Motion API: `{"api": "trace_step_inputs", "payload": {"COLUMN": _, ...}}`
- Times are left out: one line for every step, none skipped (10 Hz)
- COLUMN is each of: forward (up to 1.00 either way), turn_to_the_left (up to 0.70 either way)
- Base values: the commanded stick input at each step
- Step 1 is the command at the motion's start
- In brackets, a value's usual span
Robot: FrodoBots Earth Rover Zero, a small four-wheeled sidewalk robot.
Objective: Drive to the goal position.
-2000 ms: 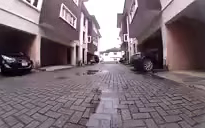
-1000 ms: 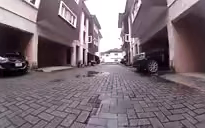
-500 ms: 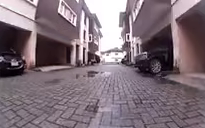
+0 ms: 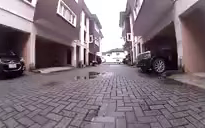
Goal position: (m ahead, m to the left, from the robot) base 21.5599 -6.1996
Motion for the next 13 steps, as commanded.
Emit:
{"api": "trace_step_inputs", "payload": {"forward": 0.50, "turn_to_the_left": 0.00}}
{"api": "trace_step_inputs", "payload": {"forward": 0.50, "turn_to_the_left": 0.00}}
{"api": "trace_step_inputs", "payload": {"forward": 0.50, "turn_to_the_left": 0.00}}
{"api": "trace_step_inputs", "payload": {"forward": 0.50, "turn_to_the_left": 0.00}}
{"api": "trace_step_inputs", "payload": {"forward": 0.50, "turn_to_the_left": 0.00}}
{"api": "trace_step_inputs", "payload": {"forward": 0.50, "turn_to_the_left": 0.00}}
{"api": "trace_step_inputs", "payload": {"forward": 0.50, "turn_to_the_left": 0.00}}
{"api": "trace_step_inputs", "payload": {"forward": 0.50, "turn_to_the_left": 0.00}}
{"api": "trace_step_inputs", "payload": {"forward": 0.50, "turn_to_the_left": 0.00}}
{"api": "trace_step_inputs", "payload": {"forward": 0.50, "turn_to_the_left": 0.00}}
{"api": "trace_step_inputs", "payload": {"forward": 0.50, "turn_to_the_left": 0.00}}
{"api": "trace_step_inputs", "payload": {"forward": 0.50, "turn_to_the_left": 0.00}}
{"api": "trace_step_inputs", "payload": {"forward": 0.50, "turn_to_the_left": 0.00}}
